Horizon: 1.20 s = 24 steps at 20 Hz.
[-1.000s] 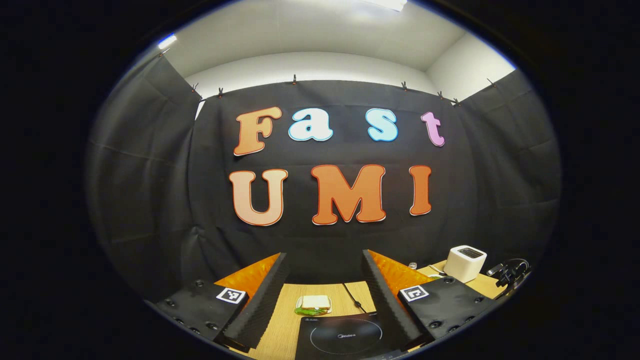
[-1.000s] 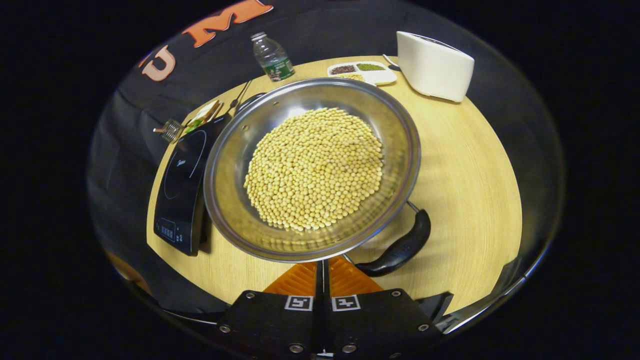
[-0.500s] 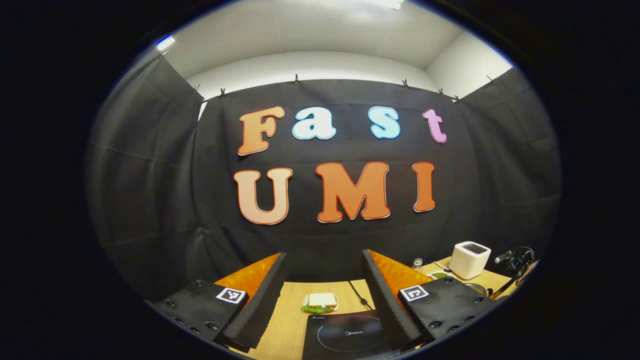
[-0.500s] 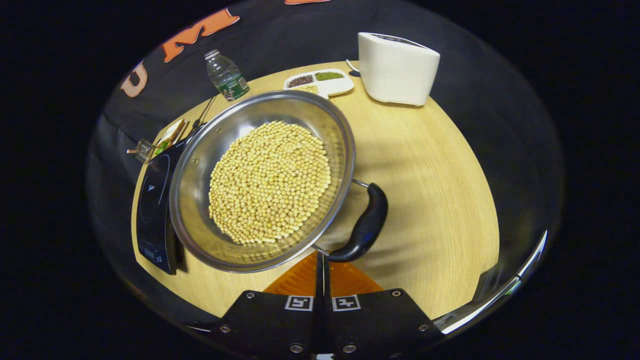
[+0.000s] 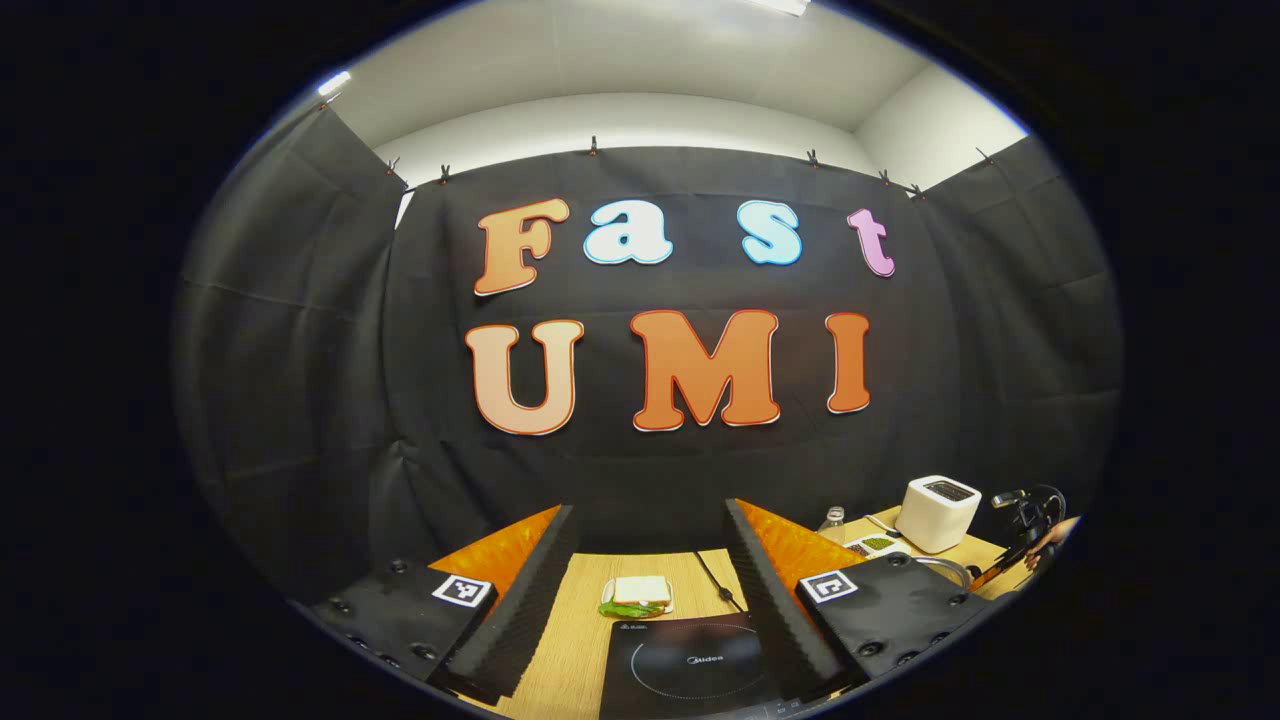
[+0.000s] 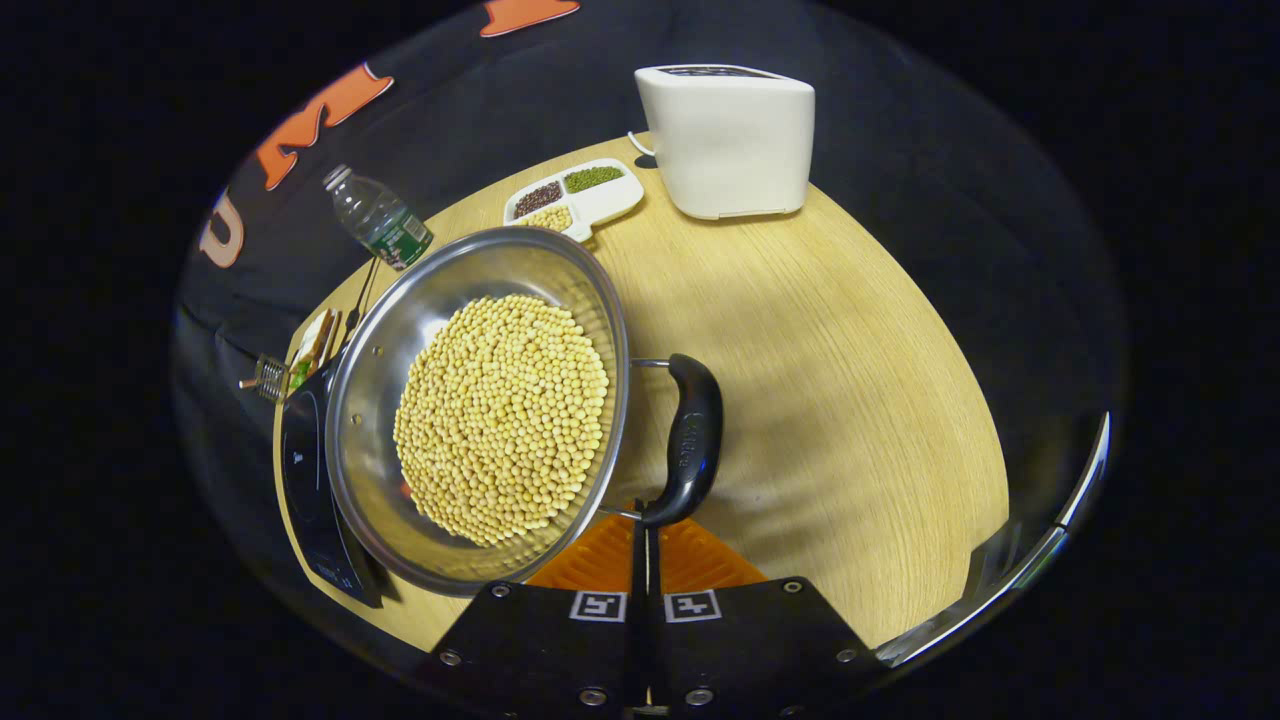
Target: First push the handle of the pot to place it horizontally, then grasp the pot with both hands and set it on the induction cooktop.
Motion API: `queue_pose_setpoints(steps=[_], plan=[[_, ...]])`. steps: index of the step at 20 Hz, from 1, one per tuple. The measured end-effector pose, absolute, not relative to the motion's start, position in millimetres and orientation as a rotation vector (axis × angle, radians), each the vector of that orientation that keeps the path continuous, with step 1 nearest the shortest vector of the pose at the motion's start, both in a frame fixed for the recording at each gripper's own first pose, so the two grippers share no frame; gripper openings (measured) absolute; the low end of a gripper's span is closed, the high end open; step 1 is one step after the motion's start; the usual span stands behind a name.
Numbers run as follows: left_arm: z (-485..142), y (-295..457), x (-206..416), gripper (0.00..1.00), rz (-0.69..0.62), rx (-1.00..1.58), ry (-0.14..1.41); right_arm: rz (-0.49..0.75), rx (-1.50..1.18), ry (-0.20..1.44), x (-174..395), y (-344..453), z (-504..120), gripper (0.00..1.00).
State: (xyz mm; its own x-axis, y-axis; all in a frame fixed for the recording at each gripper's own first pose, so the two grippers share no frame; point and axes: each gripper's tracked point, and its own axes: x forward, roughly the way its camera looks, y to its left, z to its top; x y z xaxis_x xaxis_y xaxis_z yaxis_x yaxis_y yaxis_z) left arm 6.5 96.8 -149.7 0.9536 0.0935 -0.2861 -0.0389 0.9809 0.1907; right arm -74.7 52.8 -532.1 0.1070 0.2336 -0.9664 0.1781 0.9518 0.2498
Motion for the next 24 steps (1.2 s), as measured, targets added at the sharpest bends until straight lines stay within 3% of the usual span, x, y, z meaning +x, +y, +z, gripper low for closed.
queue_pose_setpoints(steps=[1,2,6,9,17,24], plan=[[-151.3,96.3,6.9,1.00,0.066,0.184,0.305,0.031,0.341,1.470,-71.0,51.3,-532.9,0.00],[-152.9,95.8,6.9,0.96,0.062,0.181,0.309,0.022,0.337,1.466,-66.8,49.5,-533.5,0.00],[-155.3,92.7,6.1,1.00,0.036,0.183,0.327,-0.011,0.343,1.439,-43.5,48.6,-535.9,0.00],[-166.3,87.8,7.7,0.96,0.012,0.185,0.354,-0.039,0.352,1.422,-30.4,47.2,-539.7,0.00],[-247.4,53.8,10.2,1.00,-0.039,0.155,0.501,-0.066,0.368,1.400,-17.2,41.2,-544.5,0.00],[-330.6,11.3,15.6,0.97,-0.119,0.079,0.698,-0.009,0.338,1.296,-8.7,31.7,-500.3,0.02]])
